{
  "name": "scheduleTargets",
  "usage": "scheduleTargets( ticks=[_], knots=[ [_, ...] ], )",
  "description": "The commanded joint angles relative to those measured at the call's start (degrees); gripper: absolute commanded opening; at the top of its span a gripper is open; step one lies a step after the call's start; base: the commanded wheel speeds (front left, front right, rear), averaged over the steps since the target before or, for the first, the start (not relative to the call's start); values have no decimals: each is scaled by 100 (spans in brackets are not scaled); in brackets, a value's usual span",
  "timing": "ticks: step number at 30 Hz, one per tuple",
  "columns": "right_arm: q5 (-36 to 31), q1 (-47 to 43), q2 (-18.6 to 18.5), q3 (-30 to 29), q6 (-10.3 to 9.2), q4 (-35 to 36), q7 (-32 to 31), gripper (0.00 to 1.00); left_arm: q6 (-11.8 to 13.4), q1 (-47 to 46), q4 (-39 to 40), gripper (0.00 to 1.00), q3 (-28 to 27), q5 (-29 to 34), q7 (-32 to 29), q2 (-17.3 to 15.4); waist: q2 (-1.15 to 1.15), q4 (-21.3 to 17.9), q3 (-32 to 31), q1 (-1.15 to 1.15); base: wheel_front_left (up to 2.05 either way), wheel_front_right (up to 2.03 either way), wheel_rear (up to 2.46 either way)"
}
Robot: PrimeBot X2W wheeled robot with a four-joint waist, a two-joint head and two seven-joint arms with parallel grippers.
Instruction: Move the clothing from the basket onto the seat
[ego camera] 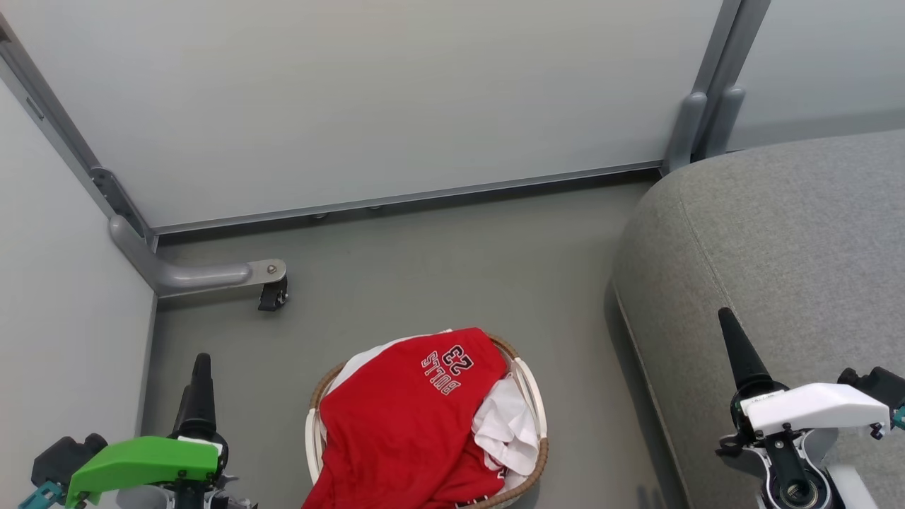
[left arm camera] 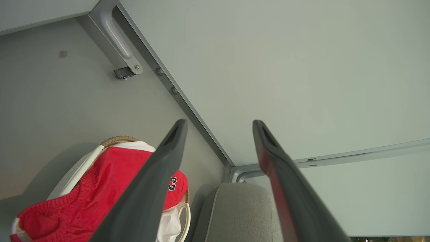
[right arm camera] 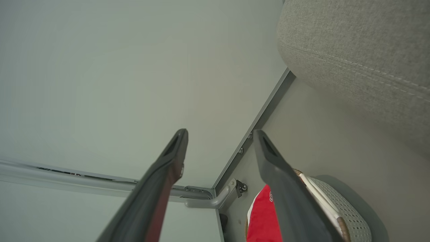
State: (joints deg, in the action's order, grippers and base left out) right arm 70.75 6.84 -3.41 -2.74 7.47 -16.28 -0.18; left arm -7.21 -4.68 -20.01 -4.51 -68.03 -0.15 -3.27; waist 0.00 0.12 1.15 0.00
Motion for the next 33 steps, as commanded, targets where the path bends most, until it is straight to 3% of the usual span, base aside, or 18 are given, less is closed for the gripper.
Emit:
scheduleTargets(
  ticks=[1, 2, 3, 33],
  knots=[
    [-177, 179, -43, 25, 2, 98, 48, 100, -3, -205, 56, 100, 6, 207, 47, -81, 0, 1, 1, 0, 0, 0, 0],
    [-177, 179, -43, 25, 2, 98, 48, 100, -3, -205, 56, 100, 6, 207, 47, -81, 0, 1, 1, 0, 0, 0, 0],
    [-624, 208, -59, 98, 2, 74, 139, 100, 10, -213, 28, 100, 41, 698, 137, -100, 0, 2, 11, 0, 0, 0, 0],
    [-3214, 277, -130, 581, 3, -80, 687, 100, 241, -164, -114, 100, 547, 3246, 684, -288, 0, 19, 7, 0, 0, 0, 0]
  ],
)
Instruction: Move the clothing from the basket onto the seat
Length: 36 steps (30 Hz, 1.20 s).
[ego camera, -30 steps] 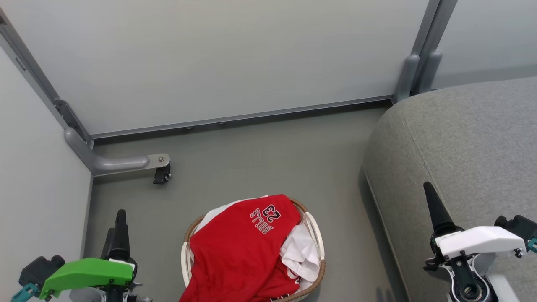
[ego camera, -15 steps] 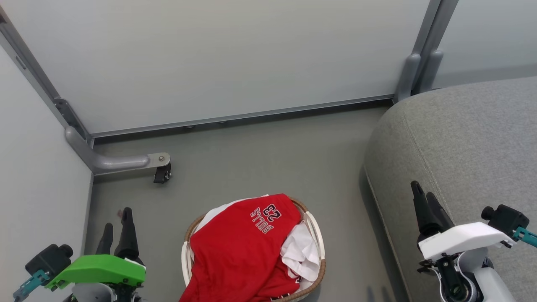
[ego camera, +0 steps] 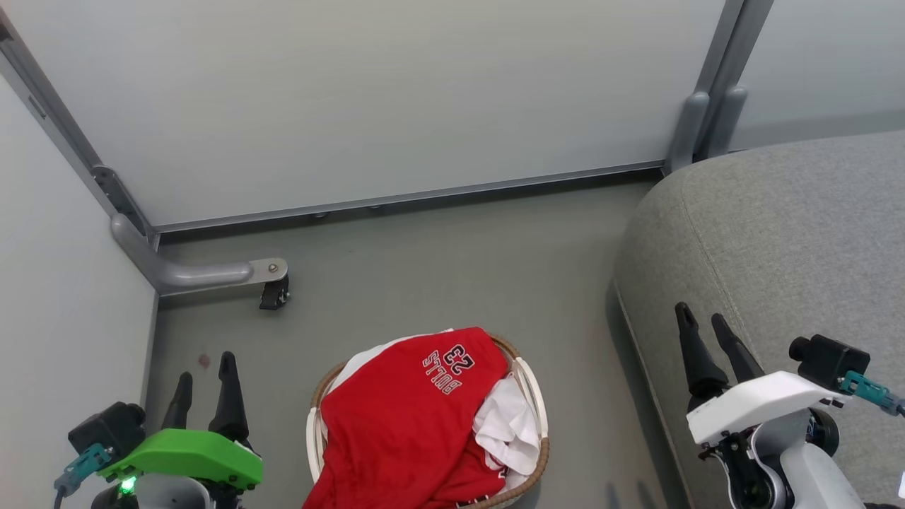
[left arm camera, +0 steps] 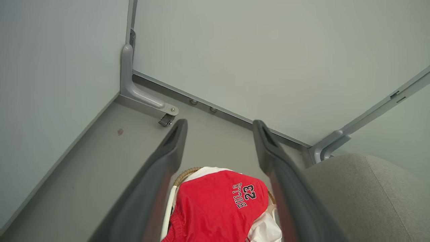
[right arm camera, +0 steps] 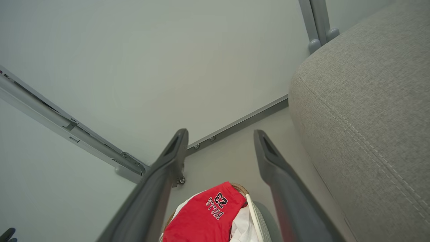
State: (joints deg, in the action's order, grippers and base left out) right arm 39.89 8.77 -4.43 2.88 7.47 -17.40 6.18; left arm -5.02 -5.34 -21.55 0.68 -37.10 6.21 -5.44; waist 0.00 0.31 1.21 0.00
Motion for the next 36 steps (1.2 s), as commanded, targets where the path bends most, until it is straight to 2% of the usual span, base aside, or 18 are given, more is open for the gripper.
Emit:
scheduleTargets(
  ticks=[1, 19, 36],
  knots=[
    [-198, 80, -21, 27, 3, 32, 68, 100, 31, -99, 39, 100, 43, 209, 61, -76, 0, -1, 2, 0, 0, 0, 0],
    [-1433, 192, 15, 209, 2, -124, 358, 100, 109, -161, -155, 100, 351, 1340, 353, -162, 0, 11, 47, 0, 0, 0, 0],
    [-2369, 215, 69, 176, 3, -51, 577, 100, 99, -100, -51, 100, 331, 2154, 572, -100, 0, -43, 35, 0, 0, 0, 0]
  ],
)
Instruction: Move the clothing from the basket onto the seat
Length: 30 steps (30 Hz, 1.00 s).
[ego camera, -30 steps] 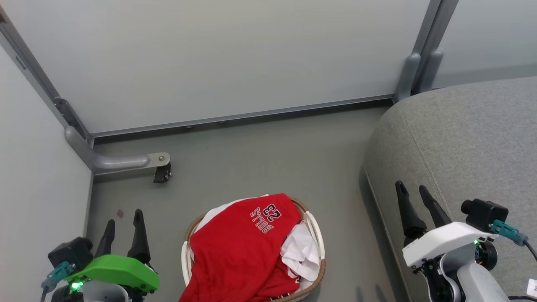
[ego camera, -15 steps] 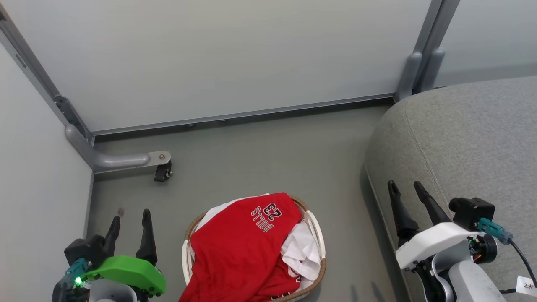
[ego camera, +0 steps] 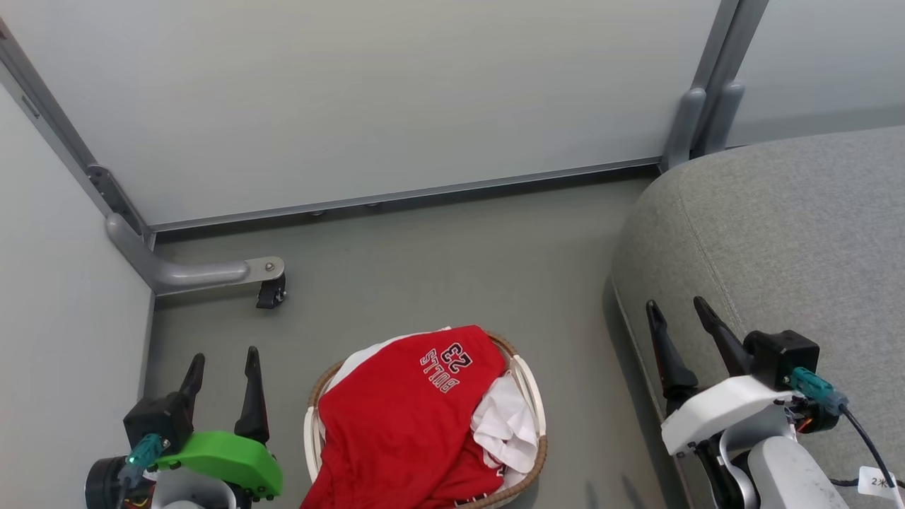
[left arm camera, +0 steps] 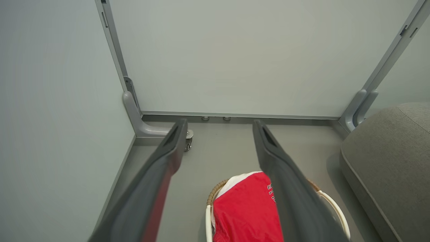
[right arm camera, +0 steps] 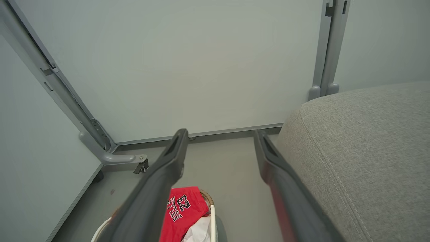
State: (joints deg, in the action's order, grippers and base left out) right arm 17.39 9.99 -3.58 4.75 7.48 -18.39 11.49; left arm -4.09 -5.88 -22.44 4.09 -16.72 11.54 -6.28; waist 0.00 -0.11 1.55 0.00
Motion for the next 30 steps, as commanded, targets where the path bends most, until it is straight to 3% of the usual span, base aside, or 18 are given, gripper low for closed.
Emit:
scheduleTargets(
  ticks=[1, 15, 30],
  knots=[
    [-169, 100, -11, -21, 2, 59, 57, 100, 5, -52, 39, 100, -20, 155, 47, -8, 0, -2, 0, 0, 0, 0, 0],
    [-746, 128, 61, -221, 1, 144, 218, 100, -174, -29, -79, 100, -119, 659, 207, 146, 0, -14, 155, 0, 0, 0, 0],
    [-1103, 697, 55, -25, 1, 450, 373, 100, -341, -816, -550, 100, 136, 1160, 365, 173, 0, -310, 1467, 0, 0, 0, 0]
  ],
)
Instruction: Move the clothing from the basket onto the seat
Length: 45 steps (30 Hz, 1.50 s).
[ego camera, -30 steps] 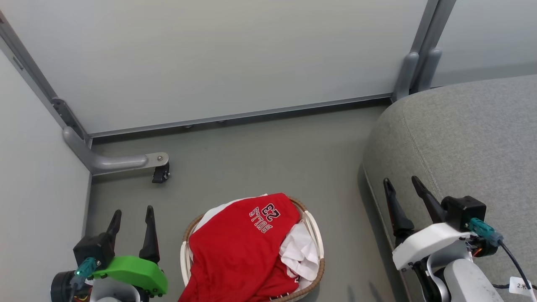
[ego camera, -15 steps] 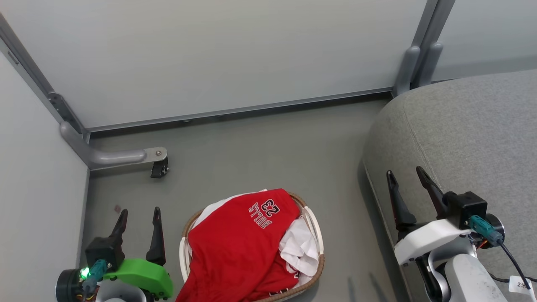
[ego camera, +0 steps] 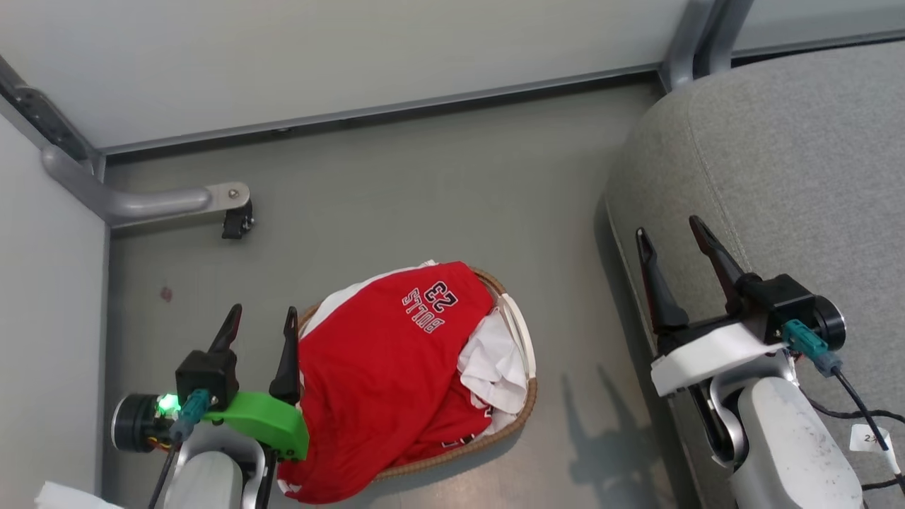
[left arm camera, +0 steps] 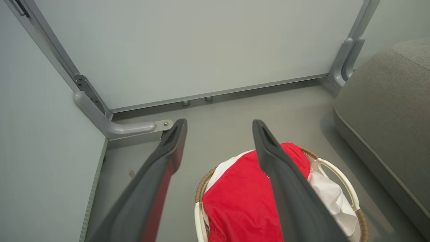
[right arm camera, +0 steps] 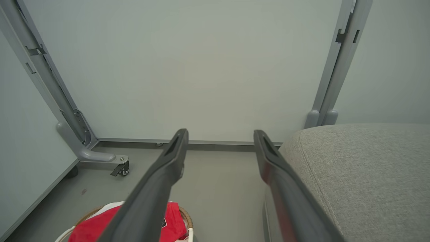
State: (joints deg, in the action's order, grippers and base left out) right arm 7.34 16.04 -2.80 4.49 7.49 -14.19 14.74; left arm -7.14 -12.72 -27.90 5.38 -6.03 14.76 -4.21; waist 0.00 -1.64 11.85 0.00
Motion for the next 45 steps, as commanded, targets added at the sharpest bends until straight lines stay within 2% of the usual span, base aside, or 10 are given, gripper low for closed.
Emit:
scheduleTargets(
  ticks=[1, 9, 11, 26, 38, 45],
  knots=[
    [-120, 140, -22, 17, 0, 53, 51, 100, -41, -206, -30, 100, 41, 121, 57, -51, 0, -180, 544, 0, 0, 0, 0],
    [15, 550, -22, 91, 0, 335, 54, 100, -44, -872, -247, 100, 472, -128, 40, -270, 0, -390, 1447, 0, 0, 0, 0],
    [-123, 668, -21, 107, -1, 428, 54, 100, -45, -1061, -284, 100, 611, -181, 40, -333, 0, -424, 1694, 0, 0, 0, 0],
    [156, 1231, -19, 189, -2, 979, 54, 100, -46, -2106, -612, 100, 1687, -560, 39, -696, 0, -651, 2993, 0, 0, 0, 0],
    [311, 1595, -19, 374, -2, 1286, 54, 100, -46, -2704, -1105, 100, 2504, -789, 39, -705, 0, -892, 3841, 0, 0, 0, 0],
    [398, 1773, -22, 518, -2, 1437, 54, 100, -46, -3015, -1460, 100, 2920, -989, 39, -818, 0, -1084, 4214, 0, 0, 0, 0]
  ],
)
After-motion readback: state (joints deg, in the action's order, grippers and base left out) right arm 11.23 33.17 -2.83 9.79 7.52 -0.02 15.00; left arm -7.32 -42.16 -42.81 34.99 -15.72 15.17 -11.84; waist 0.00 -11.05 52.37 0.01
